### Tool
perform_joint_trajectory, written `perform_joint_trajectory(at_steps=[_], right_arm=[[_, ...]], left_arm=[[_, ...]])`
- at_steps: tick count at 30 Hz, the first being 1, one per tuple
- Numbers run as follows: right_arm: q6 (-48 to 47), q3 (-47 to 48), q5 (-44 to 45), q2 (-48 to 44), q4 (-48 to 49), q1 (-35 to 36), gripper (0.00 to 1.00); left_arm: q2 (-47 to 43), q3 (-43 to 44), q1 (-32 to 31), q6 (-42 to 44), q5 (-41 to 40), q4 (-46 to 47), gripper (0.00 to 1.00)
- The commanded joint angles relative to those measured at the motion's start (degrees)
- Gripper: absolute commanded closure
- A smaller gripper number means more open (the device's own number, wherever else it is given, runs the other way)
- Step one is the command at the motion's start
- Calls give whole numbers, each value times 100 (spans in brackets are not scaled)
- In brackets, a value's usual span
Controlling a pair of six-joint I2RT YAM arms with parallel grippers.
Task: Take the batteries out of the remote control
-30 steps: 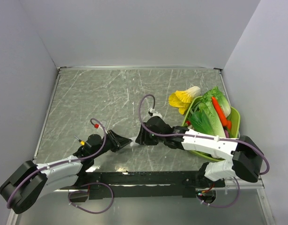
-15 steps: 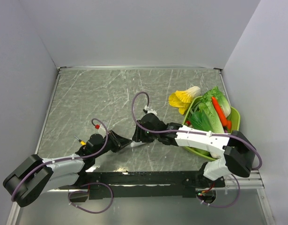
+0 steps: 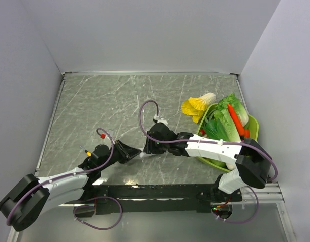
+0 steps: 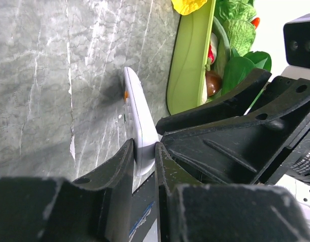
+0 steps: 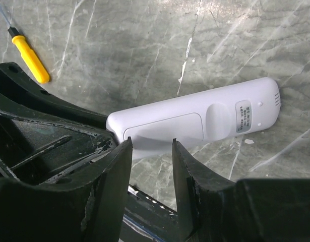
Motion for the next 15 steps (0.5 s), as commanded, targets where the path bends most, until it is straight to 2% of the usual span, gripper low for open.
perform_joint_trajectory(at_steps=[1, 8, 15], right_arm=[[54, 123, 10, -36, 186, 21, 55], [63, 88, 45, -185, 204, 30, 55], [98, 27, -34, -62, 265, 30, 55]], left_arm=[[106, -615, -22, 12, -17, 342, 99], [379, -632, -22, -32, 36, 589, 99], [204, -641, -22, -50, 1, 475, 99]])
